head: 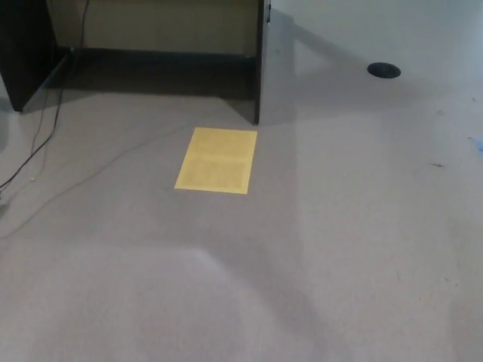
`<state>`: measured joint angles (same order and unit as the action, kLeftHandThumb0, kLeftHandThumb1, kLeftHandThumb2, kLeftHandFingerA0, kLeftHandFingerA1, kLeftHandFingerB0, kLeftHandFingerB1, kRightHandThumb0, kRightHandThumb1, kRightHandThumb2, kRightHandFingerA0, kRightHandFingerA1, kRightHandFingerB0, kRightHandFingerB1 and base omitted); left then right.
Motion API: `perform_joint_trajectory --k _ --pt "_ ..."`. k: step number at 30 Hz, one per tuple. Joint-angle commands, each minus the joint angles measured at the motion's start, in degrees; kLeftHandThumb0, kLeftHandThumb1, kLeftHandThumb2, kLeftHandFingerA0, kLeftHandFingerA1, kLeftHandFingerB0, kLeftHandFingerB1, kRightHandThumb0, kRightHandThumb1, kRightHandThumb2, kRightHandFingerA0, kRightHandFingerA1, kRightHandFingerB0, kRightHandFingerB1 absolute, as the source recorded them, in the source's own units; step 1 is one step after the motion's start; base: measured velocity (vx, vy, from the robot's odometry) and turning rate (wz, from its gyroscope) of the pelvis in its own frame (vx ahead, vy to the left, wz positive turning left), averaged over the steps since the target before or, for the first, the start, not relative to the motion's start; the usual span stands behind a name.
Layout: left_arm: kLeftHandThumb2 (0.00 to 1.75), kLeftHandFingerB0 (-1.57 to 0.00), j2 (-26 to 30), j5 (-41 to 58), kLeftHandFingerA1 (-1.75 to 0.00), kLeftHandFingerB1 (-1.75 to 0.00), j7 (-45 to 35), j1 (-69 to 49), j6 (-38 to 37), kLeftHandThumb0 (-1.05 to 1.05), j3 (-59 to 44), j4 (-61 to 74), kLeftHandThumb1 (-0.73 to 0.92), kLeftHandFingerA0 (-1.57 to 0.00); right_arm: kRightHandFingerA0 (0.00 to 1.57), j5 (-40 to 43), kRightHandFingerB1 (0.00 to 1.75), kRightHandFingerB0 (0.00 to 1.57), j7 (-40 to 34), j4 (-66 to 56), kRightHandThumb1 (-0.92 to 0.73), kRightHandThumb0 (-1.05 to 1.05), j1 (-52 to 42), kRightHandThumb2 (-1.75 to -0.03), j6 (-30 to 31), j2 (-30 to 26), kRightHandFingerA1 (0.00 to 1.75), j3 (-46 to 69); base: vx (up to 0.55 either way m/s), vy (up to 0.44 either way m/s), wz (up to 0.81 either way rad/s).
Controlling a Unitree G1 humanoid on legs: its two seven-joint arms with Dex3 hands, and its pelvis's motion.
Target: A person is holding a toilet paper roll and the robot extends its left hand to grab the roll by inserting its thumb into the gap in the middle and brings its hand down by its side. Then it extends its arm again to hand the toilet paper roll back to the person.
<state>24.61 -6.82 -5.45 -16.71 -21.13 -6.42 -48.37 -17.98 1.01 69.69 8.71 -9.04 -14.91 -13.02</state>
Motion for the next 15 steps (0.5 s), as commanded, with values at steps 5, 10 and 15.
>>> perform_joint_trajectory --k 5,10,15 --pt "0.56 -0.33 -0.88 2.38 -0.38 -0.32 -0.65 -0.23 -6.11 -0.23 -1.63 3.57 0.54 -0.42 0.67 -1.30 0.41 0.47 -1.73 2.14 -0.65 -0.35 2.13 -0.59 -4.05 -1.37 0.58 -0.39 0.00 0.000 0.00" --pt "0.61 -0.29 -2.36 6.47 -0.39 -0.35 -3.96 -5.43 -5.02 -0.32 -2.96 23.10 0.47 -0.29 0.65 -1.44 0.39 0.43 -3.10 2.65 -0.66 -0.34 1.95 -0.59 -4.89 -1.27 0.62 -0.28 0.00 0.000 0.00" --pt "0.57 -0.26 -2.14 11.48 -0.39 -0.33 -6.74 -3.68 -4.49 -0.26 -4.22 35.81 0.48 -0.27 0.58 -0.72 0.49 0.32 -3.39 2.37 -0.52 -0.41 1.98 -0.82 -5.41 -1.07 0.66 0.63 0.00 0.000 0.00"
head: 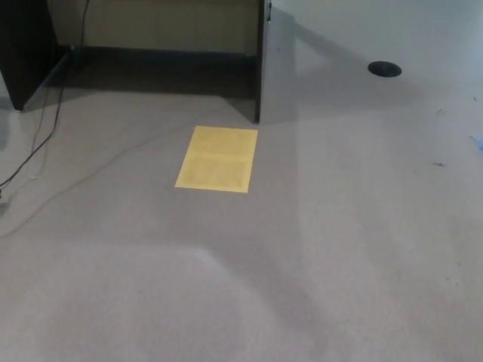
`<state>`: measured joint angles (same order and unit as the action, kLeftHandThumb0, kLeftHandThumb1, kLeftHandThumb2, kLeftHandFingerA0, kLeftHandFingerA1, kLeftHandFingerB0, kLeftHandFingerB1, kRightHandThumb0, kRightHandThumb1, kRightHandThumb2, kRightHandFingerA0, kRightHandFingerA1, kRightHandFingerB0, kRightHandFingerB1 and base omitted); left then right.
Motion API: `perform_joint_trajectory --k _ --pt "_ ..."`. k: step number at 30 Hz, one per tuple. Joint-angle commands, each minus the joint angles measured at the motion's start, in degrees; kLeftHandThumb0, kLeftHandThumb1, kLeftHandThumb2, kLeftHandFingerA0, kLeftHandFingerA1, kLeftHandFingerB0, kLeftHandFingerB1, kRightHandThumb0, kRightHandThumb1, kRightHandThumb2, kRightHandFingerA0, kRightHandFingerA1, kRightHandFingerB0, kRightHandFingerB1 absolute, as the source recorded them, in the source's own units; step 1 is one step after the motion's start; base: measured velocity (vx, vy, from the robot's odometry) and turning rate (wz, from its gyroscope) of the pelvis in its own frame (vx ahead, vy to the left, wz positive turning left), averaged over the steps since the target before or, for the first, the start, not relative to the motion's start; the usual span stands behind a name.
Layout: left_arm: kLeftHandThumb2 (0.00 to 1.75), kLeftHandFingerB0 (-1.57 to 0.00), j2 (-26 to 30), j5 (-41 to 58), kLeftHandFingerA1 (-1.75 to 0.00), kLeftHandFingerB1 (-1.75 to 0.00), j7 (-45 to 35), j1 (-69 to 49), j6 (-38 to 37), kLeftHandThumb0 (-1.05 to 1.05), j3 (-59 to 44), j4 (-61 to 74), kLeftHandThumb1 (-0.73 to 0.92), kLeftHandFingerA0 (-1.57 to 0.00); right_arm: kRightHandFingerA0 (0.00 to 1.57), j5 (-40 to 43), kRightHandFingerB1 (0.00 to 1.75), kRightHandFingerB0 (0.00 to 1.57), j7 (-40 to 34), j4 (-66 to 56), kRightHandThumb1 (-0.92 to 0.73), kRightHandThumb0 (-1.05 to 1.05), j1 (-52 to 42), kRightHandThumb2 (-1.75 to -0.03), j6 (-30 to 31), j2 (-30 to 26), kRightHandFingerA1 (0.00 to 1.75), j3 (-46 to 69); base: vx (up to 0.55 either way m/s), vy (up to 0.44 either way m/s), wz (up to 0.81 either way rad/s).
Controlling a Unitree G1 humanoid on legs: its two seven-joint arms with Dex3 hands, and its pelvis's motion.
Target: A person is holding a toilet paper roll and the robot extends its left hand to grab the roll by inserting its thumb into the gap in the middle and brings its hand down by its side. Then it extends its arm again to hand the toilet paper roll back to the person.
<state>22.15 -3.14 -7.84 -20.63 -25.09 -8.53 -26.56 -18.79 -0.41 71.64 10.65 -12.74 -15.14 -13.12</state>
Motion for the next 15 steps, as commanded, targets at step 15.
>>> perform_joint_trajectory --k 15 --pt "0.63 -0.22 1.33 9.10 -0.42 -0.36 -5.60 10.51 13.68 -0.45 -1.09 44.30 0.40 -0.29 0.63 -0.22 0.51 0.36 -1.83 0.81 -0.54 -0.40 1.65 -0.82 -0.73 -0.65 0.70 0.82 0.00 0.000 0.00"
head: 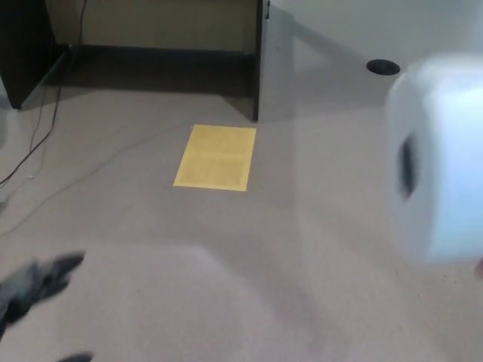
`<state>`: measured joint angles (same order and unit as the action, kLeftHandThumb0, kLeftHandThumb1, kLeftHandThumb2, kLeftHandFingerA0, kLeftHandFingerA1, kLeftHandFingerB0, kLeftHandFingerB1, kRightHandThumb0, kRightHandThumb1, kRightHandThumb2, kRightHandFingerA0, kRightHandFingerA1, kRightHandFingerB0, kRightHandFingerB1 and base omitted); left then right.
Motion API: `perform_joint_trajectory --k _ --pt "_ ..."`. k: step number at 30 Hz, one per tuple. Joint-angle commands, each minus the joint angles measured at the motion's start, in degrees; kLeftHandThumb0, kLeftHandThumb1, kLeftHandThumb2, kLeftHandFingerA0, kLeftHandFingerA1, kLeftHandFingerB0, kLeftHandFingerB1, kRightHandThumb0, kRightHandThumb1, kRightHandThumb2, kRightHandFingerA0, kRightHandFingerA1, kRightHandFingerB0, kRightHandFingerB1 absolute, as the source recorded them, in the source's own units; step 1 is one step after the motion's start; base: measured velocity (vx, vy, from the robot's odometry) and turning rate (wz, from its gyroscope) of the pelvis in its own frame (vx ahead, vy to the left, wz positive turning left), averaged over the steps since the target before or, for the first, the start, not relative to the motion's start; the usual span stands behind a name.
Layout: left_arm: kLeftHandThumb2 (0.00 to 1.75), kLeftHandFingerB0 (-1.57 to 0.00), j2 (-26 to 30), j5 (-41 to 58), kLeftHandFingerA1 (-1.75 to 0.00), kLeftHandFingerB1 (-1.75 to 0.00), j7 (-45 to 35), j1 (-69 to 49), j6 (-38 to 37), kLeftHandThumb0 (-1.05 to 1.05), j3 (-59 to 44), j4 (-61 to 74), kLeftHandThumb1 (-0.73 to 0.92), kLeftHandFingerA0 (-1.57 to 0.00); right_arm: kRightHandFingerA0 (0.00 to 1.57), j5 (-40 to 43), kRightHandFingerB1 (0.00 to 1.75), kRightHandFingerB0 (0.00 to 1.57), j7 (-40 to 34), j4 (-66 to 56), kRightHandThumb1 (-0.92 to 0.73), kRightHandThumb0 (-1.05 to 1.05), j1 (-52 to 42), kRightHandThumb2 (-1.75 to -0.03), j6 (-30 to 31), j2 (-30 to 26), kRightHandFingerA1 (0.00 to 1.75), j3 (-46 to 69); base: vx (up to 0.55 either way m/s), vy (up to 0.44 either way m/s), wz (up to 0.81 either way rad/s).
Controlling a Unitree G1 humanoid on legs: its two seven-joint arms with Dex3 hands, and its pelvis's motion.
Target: A person is holding a toilet paper roll and the robot extends its left hand to grab the roll by inserting its thumb into the gap in the middle and brings its hand down by its side. Then it extends its arm again to hand the toilet paper roll back to the person.
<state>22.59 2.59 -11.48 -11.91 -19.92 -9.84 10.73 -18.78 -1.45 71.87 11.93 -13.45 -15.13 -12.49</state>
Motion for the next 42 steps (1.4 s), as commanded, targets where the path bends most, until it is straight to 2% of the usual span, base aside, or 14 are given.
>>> perform_joint_trajectory --k 1,2,9,10,16,20,21,31,32,33,40,41,42 --pt "0.63 -0.21 0.65 3.72 -0.42 -0.35 -2.22 2.45 8.02 -0.44 0.53 7.86 0.40 -0.28 0.67 -0.08 0.38 0.42 -0.58 0.61 -0.67 -0.32 0.38 -0.59 0.01 -0.65 0.60 0.32 0.00 0.000 0.00" --pt "0.63 -0.19 0.72 3.28 -0.41 -0.35 -2.50 5.89 8.91 -0.45 1.75 10.07 0.40 -0.28 0.61 -0.25 0.50 0.37 -0.59 0.57 -0.54 -0.41 1.03 -0.82 0.15 -0.89 0.66 0.23 0.00 0.000 0.00" --pt "0.63 -0.18 -0.74 1.16 -0.42 -0.34 -2.37 12.22 13.71 -0.49 5.69 14.71 0.37 -0.29 0.60 0.43 0.52 0.39 0.08 0.75 -0.53 -0.40 2.42 -0.82 0.04 -1.12 0.65 1.03 0.00 0.000 0.00" --pt "0.62 -0.19 -1.08 0.60 -0.41 -0.34 -2.17 13.99 14.77 -0.48 6.67 15.21 0.37 -0.29 0.65 0.48 0.40 0.46 0.15 0.76 -0.65 -0.33 2.79 -0.59 0.08 -1.16 0.56 1.16 0.00 0.000 0.00" --pt "0.61 -0.19 -3.17 -0.55 -0.40 -0.34 -1.87 19.23 19.13 -0.47 10.57 17.13 0.37 -0.29 0.65 -0.13 0.40 0.46 -0.06 0.99 -0.65 -0.35 4.12 -0.59 0.36 -1.45 0.55 0.87 0.00 0.000 0.00" --pt "0.59 -0.19 -6.29 -1.47 -0.39 -0.33 -1.27 21.58 19.00 -0.41 14.24 16.39 0.35 -0.27 0.65 0.32 0.40 0.45 0.37 1.11 -0.65 -0.34 4.25 -0.58 -0.01 -1.42 0.57 1.28 0.00 0.000 0.00" --pt "0.81 -0.09 -7.61 -1.90 -0.51 -0.50 -1.24 22.19 18.53 -0.22 15.83 15.76 0.21 -0.11 0.65 0.46 0.40 0.45 0.39 1.19 -0.65 -0.33 4.13 -0.59 -0.33 -1.42 0.57 1.46 0.00 0.000 0.00" --pt "0.82 -0.07 -10.87 -7.22 -0.51 -0.50 -0.34 25.40 20.14 -0.21 20.47 13.38 0.25 -0.10 0.66 -0.38 0.40 0.47 0.46 1.26 -0.66 -0.35 4.44 -0.59 0.46 -0.88 0.57 1.04 0.00 0.000 0.00" --pt "0.82 -0.07 -11.09 -7.17 -0.51 -0.50 -0.46 25.82 20.42 -0.21 20.58 13.20 0.25 -0.09 0.62 -0.31 0.53 0.41 0.53 1.29 -0.53 -0.43 4.59 -0.84 0.66 -0.69 0.67 1.06 0.00 0.000 0.00" --pt "0.81 -0.08 -11.71 -7.23 -0.51 -0.50 -0.38 26.44 20.44 -0.20 20.93 12.61 0.25 -0.10 0.66 -0.27 0.40 0.47 0.51 1.27 -0.66 -0.35 4.62 -0.59 0.60 -0.62 0.60 1.05 0.00 0.000 0.00" --pt "0.81 -0.07 -14.00 -10.48 -0.51 -0.50 0.40 30.31 22.21 -0.23 22.70 10.22 0.23 -0.09 0.65 -0.59 0.40 0.46 0.24 1.44 -0.65 -0.35 4.56 -0.60 0.35 -0.50 0.55 0.63 0.00 0.000 0.00" --pt "0.82 -0.07 -14.11 -11.15 -0.51 -0.50 0.67 30.99 21.61 -0.23 22.66 9.65 0.24 -0.09 0.60 -0.48 0.52 0.40 0.30 1.50 -0.54 -0.41 4.57 -0.84 0.40 -0.48 0.64 0.70 0.00 0.000 0.00" --pt "0.82 -0.07 -14.17 -11.42 -0.51 -0.50 0.81 31.49 20.70 -0.23 22.54 8.91 0.25 -0.09 0.60 -0.50 0.52 0.40 0.26 1.49 -0.54 -0.42 4.56 -0.85 0.39 -0.50 0.64 0.65 0.00 0.000 0.00"
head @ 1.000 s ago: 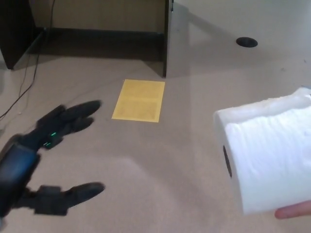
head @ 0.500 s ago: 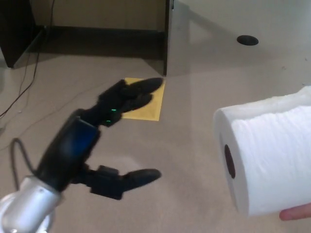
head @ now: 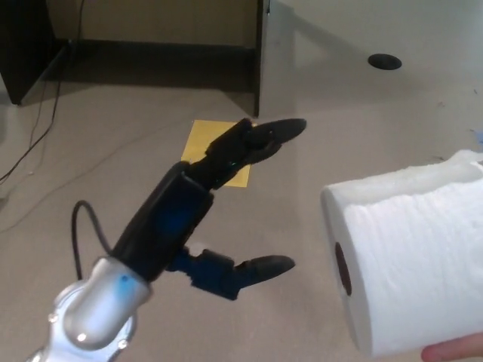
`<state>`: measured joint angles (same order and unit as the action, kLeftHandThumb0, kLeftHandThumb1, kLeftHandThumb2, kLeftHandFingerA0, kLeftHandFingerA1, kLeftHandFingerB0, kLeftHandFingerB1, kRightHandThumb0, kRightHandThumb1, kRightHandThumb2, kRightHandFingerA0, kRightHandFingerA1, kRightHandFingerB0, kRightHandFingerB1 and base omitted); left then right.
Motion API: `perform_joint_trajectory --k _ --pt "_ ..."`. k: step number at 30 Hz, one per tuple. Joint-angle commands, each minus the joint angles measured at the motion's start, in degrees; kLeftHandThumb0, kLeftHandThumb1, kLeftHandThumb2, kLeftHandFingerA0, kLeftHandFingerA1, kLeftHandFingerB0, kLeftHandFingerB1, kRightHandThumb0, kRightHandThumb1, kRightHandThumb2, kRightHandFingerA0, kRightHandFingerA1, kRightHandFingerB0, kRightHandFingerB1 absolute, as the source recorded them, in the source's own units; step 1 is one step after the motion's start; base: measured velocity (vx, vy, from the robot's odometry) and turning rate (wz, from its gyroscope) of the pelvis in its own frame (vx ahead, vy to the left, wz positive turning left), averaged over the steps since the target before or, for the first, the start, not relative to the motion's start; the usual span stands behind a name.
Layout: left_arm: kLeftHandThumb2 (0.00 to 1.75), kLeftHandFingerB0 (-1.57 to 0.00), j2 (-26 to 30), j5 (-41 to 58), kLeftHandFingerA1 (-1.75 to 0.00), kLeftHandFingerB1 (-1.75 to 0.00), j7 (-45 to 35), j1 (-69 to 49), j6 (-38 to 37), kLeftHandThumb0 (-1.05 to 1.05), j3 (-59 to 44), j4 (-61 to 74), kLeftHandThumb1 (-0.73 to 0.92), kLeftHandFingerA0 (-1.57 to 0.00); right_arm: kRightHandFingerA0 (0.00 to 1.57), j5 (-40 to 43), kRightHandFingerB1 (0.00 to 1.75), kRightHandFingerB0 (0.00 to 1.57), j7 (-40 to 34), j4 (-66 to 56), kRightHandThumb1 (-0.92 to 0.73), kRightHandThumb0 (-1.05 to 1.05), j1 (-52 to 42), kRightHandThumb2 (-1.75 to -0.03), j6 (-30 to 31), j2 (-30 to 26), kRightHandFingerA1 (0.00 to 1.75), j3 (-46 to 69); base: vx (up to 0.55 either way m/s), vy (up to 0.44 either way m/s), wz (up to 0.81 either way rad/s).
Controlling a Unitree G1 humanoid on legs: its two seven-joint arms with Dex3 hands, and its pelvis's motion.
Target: A person is holding a toilet paper roll and the robot extends its left hand to grab the roll by inserting its thumb into the gap in the middle and brings its hand down by its side. Then it extends its arm again to hand the toilet paper roll back to the person.
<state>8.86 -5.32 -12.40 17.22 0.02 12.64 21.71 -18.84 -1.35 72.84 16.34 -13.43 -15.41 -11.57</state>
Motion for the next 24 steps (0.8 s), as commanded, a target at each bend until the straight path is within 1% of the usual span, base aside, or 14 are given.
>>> perform_joint_trajectory --k 1,4,5,8,9,12,13,15,16,17,20,21,24 --pt "0.83 -0.06 -0.67 -3.49 -0.50 -0.50 1.80 2.97 -0.07 -0.23 -0.09 -2.94 0.27 -0.08 0.67 -0.52 0.40 0.48 0.02 0.53 -0.66 -0.36 0.16 -0.60 0.43 -0.25 0.57 -0.38 0.00 0.000 0.00" --pt "0.83 -0.06 -1.52 -3.38 -0.50 -0.50 1.91 4.62 1.02 -0.22 -0.17 -3.59 0.27 -0.07 0.66 -0.18 0.41 0.48 0.27 0.53 -0.66 -0.36 0.43 -0.60 0.29 -0.35 0.56 -0.15 0.00 0.000 0.00" --pt "0.59 -0.12 -1.74 -3.34 -0.37 -0.31 1.78 4.99 1.78 -0.44 -0.16 -3.41 0.38 -0.20 0.66 -0.07 0.41 0.47 0.28 0.51 -0.66 -0.35 0.48 -0.60 0.24 -0.35 0.55 -0.06 0.00 0.000 0.00" --pt "0.59 -0.11 -2.56 -3.26 -0.36 -0.31 1.60 5.81 2.53 -0.44 0.03 -3.54 0.38 -0.20 0.67 -0.16 0.40 0.47 0.11 0.48 -0.66 -0.36 0.55 -0.60 0.48 -0.30 0.57 -0.14 0.00 0.000 0.00" --pt "0.60 -0.10 -3.13 -3.52 -0.37 -0.31 1.73 6.40 1.70 -0.46 0.60 -4.29 0.37 -0.20 0.66 0.09 0.40 0.46 0.14 0.44 -0.65 -0.36 0.47 -0.60 0.31 -0.25 0.58 0.09 0.00 0.000 0.00" --pt "0.62 -0.13 -3.92 -3.73 -0.39 -0.33 1.56 6.10 1.52 -0.50 1.29 -4.10 0.37 -0.22 0.67 -0.20 0.40 0.47 -0.13 0.39 -0.66 -0.35 -0.01 -0.60 0.26 -0.23 0.58 -0.18 0.00 0.000 0.00" --pt "0.82 -0.07 -4.30 -3.79 -0.50 -0.50 1.47 5.92 1.91 -0.24 1.65 -3.56 0.23 -0.08 0.68 -0.28 0.40 0.47 -0.20 0.44 -0.66 -0.35 -0.04 -0.60 0.46 -0.20 0.60 -0.27 0.00 0.000 0.00" --pt "0.82 -0.06 -4.74 -3.83 -0.50 -0.50 1.16 5.69 2.14 -0.24 2.13 -3.12 0.23 -0.08 0.68 -0.30 0.40 0.48 -0.39 0.55 -0.66 -0.36 -0.02 -0.60 0.53 -0.18 0.60 -0.27 0.00 0.000 0.00" --pt "0.62 -0.13 -4.87 -3.99 -0.39 -0.33 1.17 5.62 2.11 -0.51 2.38 -3.09 0.37 -0.22 0.67 -0.30 0.40 0.48 -0.29 0.59 -0.66 -0.36 -0.03 -0.60 0.47 -0.20 0.59 -0.28 0.00 0.000 0.00" --pt "0.81 -0.06 -4.97 -4.30 -0.50 -0.50 1.24 5.58 2.00 -0.25 2.69 -3.26 0.22 -0.08 0.66 -0.20 0.41 0.48 -0.15 0.63 -0.66 -0.36 -0.02 -0.59 0.27 -0.19 0.58 -0.21 0.00 0.000 0.00" --pt "0.81 -0.05 -5.22 -4.95 -0.50 -0.50 1.22 5.53 3.16 -0.25 3.43 -2.81 0.21 -0.07 0.66 -0.30 0.41 0.48 -0.05 0.72 -0.66 -0.37 0.27 -0.60 0.44 -0.11 0.58 -0.33 0.00 0.000 0.00" --pt "0.61 -0.12 -5.33 -5.10 -0.38 -0.32 1.04 5.54 3.64 -0.50 3.80 -2.60 0.37 -0.19 0.66 -0.26 0.41 0.48 0.07 0.61 -0.66 -0.37 0.27 -0.60 0.41 -0.15 0.58 -0.32 0.00 0.000 0.00" --pt "0.61 -0.10 -5.28 -6.16 -0.38 -0.31 1.12 5.18 4.21 -0.49 4.81 -2.02 0.36 -0.19 0.66 -0.23 0.40 0.48 0.07 0.70 -0.66 -0.36 0.19 -0.60 0.36 -0.19 0.56 -0.29 0.00 0.000 0.00"
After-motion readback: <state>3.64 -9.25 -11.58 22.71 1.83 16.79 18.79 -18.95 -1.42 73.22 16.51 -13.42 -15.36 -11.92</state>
